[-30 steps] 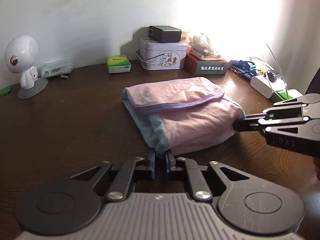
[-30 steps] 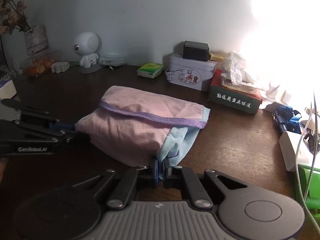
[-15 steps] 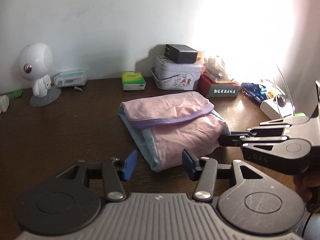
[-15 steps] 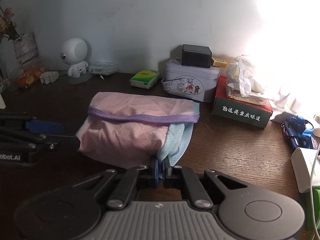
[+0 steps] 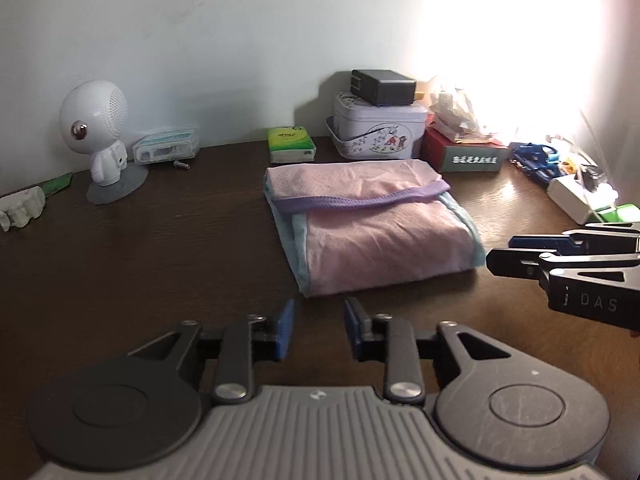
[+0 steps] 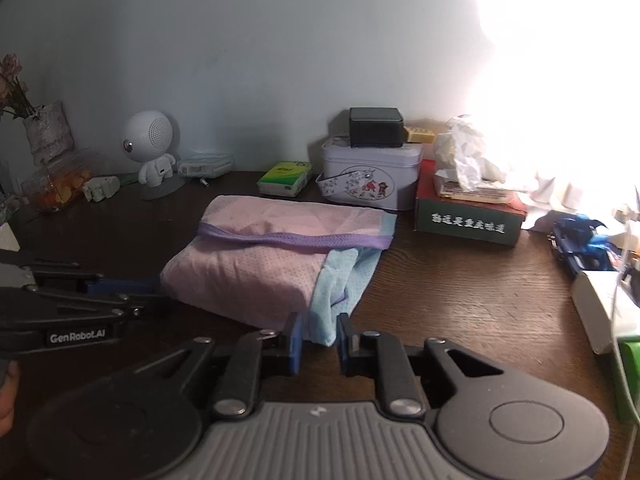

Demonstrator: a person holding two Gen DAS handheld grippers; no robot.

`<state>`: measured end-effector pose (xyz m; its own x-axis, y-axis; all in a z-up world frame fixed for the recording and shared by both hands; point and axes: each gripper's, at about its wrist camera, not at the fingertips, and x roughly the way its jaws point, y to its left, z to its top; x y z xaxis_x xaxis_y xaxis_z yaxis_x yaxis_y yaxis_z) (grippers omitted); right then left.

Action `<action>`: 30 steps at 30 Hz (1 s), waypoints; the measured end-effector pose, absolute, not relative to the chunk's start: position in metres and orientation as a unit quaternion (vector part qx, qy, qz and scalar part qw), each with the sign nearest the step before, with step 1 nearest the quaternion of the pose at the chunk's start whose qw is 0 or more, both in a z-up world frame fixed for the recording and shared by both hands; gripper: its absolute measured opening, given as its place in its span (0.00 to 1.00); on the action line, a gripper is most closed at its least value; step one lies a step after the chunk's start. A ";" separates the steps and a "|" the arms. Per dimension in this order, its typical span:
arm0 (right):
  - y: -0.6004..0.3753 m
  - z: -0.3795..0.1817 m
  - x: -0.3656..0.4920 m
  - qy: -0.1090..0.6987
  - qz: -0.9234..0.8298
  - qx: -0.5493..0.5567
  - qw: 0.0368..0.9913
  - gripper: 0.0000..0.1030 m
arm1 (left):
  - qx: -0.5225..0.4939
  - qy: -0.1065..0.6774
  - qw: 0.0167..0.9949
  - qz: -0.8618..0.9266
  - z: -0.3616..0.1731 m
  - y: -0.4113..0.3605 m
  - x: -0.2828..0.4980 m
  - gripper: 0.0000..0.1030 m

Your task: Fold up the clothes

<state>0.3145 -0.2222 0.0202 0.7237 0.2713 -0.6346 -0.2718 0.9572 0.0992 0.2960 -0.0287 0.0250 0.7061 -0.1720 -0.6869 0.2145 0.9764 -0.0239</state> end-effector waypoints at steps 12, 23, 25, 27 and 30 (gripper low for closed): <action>-0.206 0.015 0.045 0.374 0.129 0.008 0.918 0.94 | 0.029 0.389 0.919 -0.065 0.009 -0.003 0.032 1.00; -0.194 -0.005 0.007 0.343 0.064 -0.015 0.937 1.00 | 0.017 0.342 0.939 0.025 0.000 -0.006 0.002 1.00; -0.191 -0.004 0.009 0.344 0.059 -0.013 0.937 1.00 | 0.022 0.340 0.940 0.025 0.001 -0.008 0.007 0.99; -0.190 -0.005 0.012 0.344 0.054 -0.010 0.937 1.00 | 0.021 0.341 0.940 0.026 0.001 -0.009 0.011 0.99; -0.189 -0.005 0.012 0.344 0.052 -0.008 0.937 1.00 | 0.012 0.344 0.939 0.018 0.001 -0.007 0.015 0.99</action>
